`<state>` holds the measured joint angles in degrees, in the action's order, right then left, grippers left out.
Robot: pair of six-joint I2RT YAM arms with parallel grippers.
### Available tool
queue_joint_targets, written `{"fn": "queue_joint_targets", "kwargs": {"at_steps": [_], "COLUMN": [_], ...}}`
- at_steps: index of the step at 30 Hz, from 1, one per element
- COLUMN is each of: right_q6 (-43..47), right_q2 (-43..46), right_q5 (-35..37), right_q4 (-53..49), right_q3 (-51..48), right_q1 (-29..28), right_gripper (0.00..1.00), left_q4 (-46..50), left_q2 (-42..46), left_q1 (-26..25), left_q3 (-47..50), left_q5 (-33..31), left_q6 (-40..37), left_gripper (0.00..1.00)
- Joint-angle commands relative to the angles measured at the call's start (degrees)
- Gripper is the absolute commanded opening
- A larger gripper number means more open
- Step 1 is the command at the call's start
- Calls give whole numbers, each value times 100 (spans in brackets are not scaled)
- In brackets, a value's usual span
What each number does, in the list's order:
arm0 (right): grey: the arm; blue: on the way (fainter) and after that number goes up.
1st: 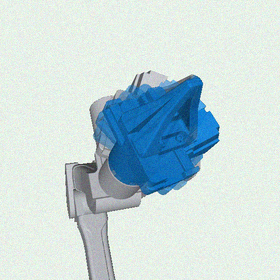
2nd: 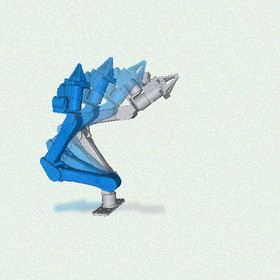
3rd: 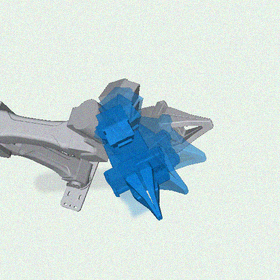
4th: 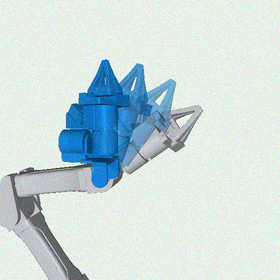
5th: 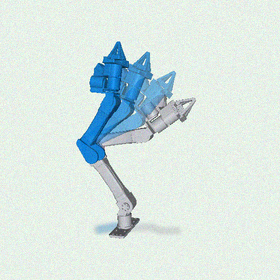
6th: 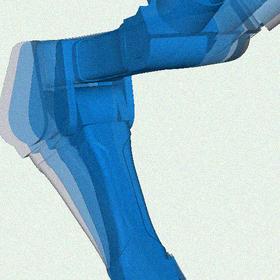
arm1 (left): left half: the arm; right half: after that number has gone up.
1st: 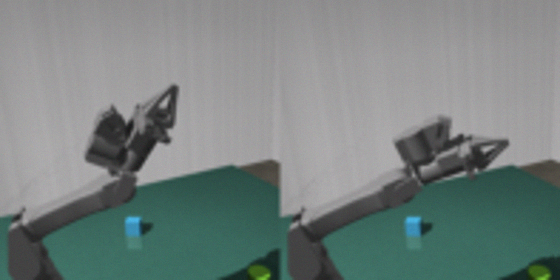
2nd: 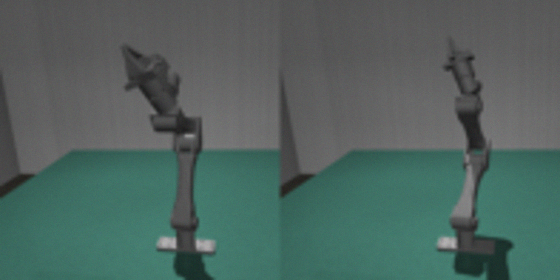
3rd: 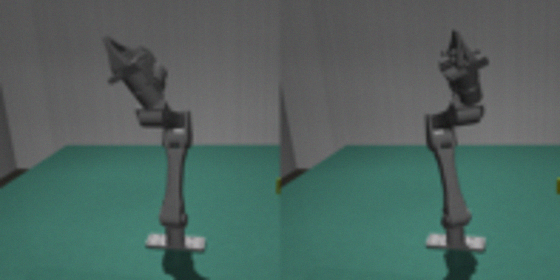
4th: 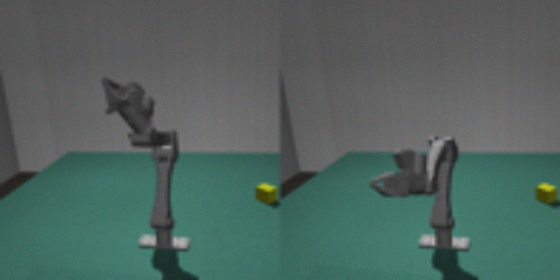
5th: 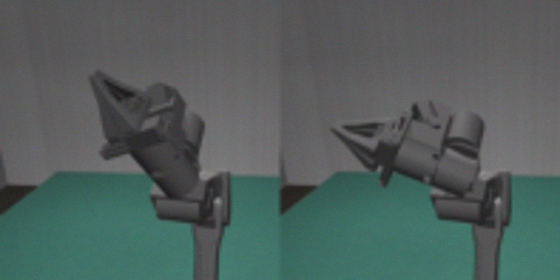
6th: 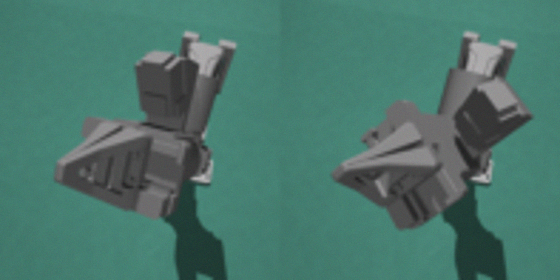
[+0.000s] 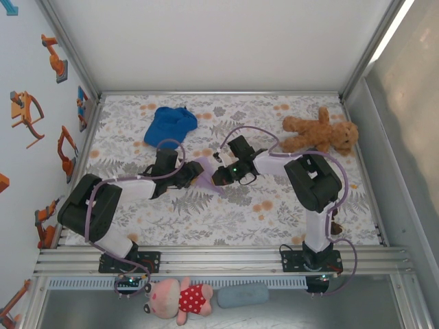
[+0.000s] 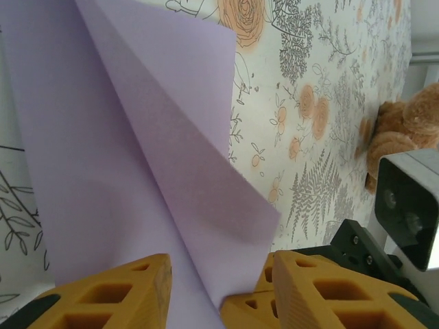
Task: Fold a paper plane with a square sheet of paper (pick it up from the middle)
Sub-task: Fourth fold the wing at the center of the table.
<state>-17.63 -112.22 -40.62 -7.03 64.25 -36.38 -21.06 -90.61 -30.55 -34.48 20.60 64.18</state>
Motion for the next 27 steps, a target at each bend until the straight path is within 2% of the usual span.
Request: {"fn": "queue_joint_targets", "kwargs": {"at_steps": [1,8,16,23,27], "right_q6": [-221,-266,-282,-317,-364], "right_q2": [-58,-111,-177,-136,28], "right_q5": [-235,-279,-286,-288,-237], "right_q4": [234,307,342,364,390], "right_q3": [-111,-167,-198,-230,-287], "right_q1": [49,95,113,140,148], "right_gripper": [0,0,0,0,8], "left_q4": [-222,-388,-447,625,1318], "left_q2": [-136,-396,-625,-710,-738], "left_q1": [-39,-50,-66,-78,-107], "left_q3": [6,-31,-83,-403,-610], "left_q5": [41,141,208,13,-148], "left_q6": [-125,-107,-81,-160,-220], "left_gripper": [41,40,45,45,45]}}
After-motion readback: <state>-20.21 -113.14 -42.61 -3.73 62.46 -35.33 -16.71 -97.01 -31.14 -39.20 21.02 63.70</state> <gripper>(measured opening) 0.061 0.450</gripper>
